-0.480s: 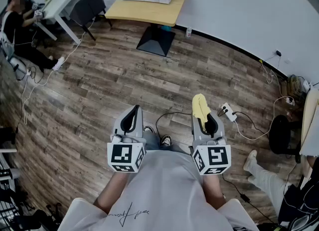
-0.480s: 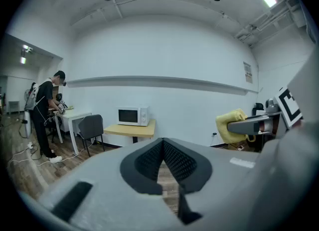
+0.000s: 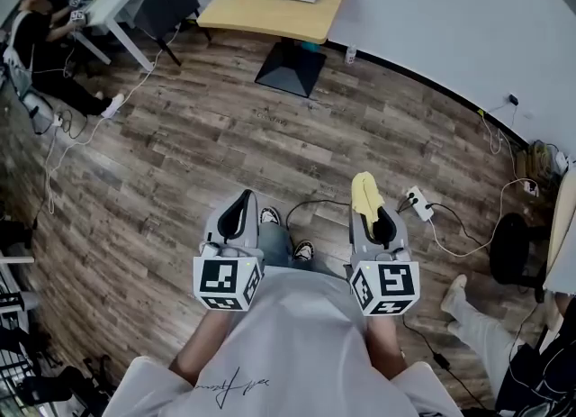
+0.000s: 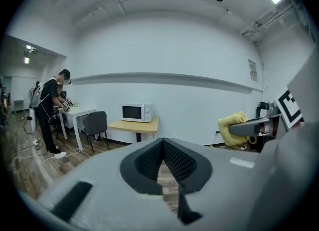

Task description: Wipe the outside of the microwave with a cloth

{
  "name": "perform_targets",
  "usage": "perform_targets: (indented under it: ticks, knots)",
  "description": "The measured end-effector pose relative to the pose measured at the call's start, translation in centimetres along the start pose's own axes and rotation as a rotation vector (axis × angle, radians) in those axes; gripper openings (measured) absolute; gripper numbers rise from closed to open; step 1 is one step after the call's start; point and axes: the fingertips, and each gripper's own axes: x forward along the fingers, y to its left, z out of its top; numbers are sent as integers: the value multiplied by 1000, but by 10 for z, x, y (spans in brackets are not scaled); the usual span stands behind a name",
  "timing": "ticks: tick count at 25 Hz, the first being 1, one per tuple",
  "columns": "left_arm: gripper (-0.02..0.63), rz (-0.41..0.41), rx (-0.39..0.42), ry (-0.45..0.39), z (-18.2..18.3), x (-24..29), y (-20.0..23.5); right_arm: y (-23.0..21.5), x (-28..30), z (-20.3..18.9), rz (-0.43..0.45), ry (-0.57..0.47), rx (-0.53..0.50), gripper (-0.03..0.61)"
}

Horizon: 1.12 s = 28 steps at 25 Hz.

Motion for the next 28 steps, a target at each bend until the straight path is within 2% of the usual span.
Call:
perform_targets:
  ticks: [6,14,19,28]
  knots:
    - [-11,13,-9,25,-3,15,9,0,18,11,52,-55,80,121]
    - [-10,3,-10,26,14,58,34,26,72,33,227,-30,93,117]
    - [-11,-3,0,15,32,102,67,15,133,53,167,-15,104,114]
    - [-9,-23,27,11,80,180,159,19,245,97,55,29,111,117]
